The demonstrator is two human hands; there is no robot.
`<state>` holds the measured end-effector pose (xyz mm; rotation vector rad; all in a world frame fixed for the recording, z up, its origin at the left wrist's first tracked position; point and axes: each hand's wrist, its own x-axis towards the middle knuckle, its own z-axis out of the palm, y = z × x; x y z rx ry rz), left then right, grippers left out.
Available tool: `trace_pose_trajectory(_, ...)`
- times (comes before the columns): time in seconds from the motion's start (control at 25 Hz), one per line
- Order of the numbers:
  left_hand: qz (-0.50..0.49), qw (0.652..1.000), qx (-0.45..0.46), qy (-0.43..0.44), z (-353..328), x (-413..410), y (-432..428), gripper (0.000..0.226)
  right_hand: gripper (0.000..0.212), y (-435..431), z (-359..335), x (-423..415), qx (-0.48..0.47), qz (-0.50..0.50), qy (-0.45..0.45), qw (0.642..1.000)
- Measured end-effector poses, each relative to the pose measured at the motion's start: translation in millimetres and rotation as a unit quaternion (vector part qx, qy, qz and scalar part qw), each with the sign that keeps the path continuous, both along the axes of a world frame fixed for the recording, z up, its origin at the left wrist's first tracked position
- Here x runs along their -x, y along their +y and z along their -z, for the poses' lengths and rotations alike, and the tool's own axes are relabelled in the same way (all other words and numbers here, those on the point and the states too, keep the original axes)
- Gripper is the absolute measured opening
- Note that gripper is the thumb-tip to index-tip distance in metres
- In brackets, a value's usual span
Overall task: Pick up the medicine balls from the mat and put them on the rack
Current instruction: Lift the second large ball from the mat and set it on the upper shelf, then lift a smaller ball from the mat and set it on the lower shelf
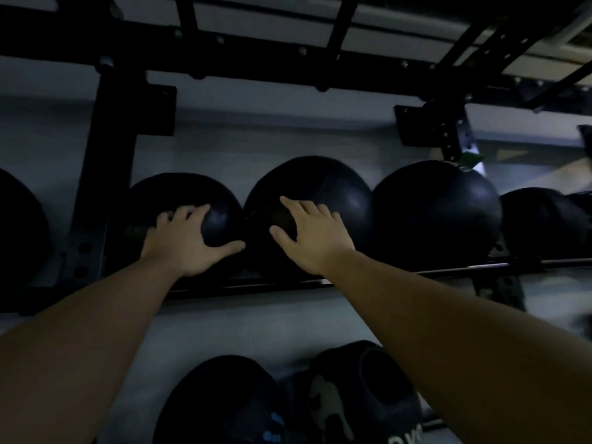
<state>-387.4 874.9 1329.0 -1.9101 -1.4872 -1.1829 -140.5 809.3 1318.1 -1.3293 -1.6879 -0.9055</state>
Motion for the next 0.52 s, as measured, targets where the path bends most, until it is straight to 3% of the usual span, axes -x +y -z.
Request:
trace_pose_trajectory(0.12,0.115,0.991,0.008,-0.064,31.4,-47.7,-69.4,0.135,0.070,-61.1,21.0,-43.4,0.013,-0.001,0.054,0.998)
trace_pose_trajectory(0.2,0.163,0.984,0.021,-0.061,62.4,-91.7,-123.1,0.131,0.069,-115.2,48.7,-82.1,0.027,0.005,0.090,0.996)
trace_pose_trajectory(0.4,0.234,0.966,0.092,-0.058,144.2,-218.9,-267.9,0.120,0.070,-285.8,149.9,-216.0,0.092,0.076,0.121,0.985)
trace_pose_trajectory(0.52,0.221,0.967,0.124,-0.026,189.6,-288.2,-351.7,0.109,0.070,-402.1,209.2,-311.1,0.140,0.159,0.132,0.968)
